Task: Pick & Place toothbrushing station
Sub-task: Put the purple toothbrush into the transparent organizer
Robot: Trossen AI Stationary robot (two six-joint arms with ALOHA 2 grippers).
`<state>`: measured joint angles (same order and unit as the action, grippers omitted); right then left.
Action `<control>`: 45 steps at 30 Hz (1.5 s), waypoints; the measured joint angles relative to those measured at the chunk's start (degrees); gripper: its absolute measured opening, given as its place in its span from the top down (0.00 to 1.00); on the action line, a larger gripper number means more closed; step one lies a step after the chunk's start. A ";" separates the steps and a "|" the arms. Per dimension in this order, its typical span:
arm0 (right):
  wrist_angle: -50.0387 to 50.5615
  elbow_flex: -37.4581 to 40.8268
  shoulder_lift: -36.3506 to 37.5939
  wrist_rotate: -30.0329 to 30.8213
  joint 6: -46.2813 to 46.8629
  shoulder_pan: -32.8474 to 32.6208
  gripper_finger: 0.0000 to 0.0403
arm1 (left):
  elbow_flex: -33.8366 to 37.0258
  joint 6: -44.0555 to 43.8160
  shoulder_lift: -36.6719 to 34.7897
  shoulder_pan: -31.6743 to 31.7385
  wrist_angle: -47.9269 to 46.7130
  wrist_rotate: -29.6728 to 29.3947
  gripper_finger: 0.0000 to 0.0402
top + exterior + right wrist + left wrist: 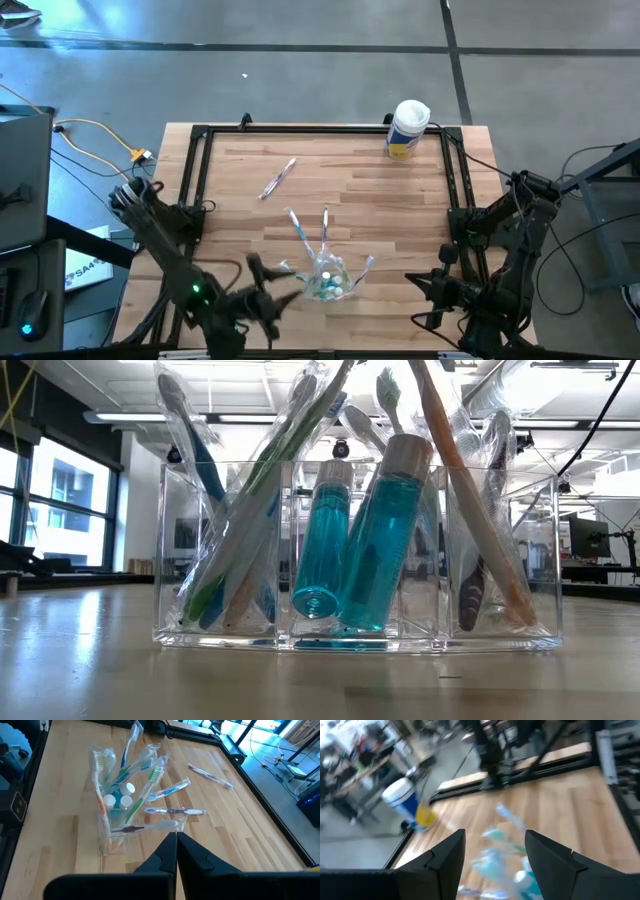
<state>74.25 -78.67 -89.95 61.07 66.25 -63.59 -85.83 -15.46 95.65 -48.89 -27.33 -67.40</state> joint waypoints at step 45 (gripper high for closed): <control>-0.34 -0.02 0.00 -3.19 13.28 0.00 0.99 | 17.80 -4.22 -14.62 78.44 -16.76 63.16 0.49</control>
<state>73.91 -78.70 -89.95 57.88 79.53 -63.59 -68.03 -19.67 81.03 29.54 -44.09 -4.24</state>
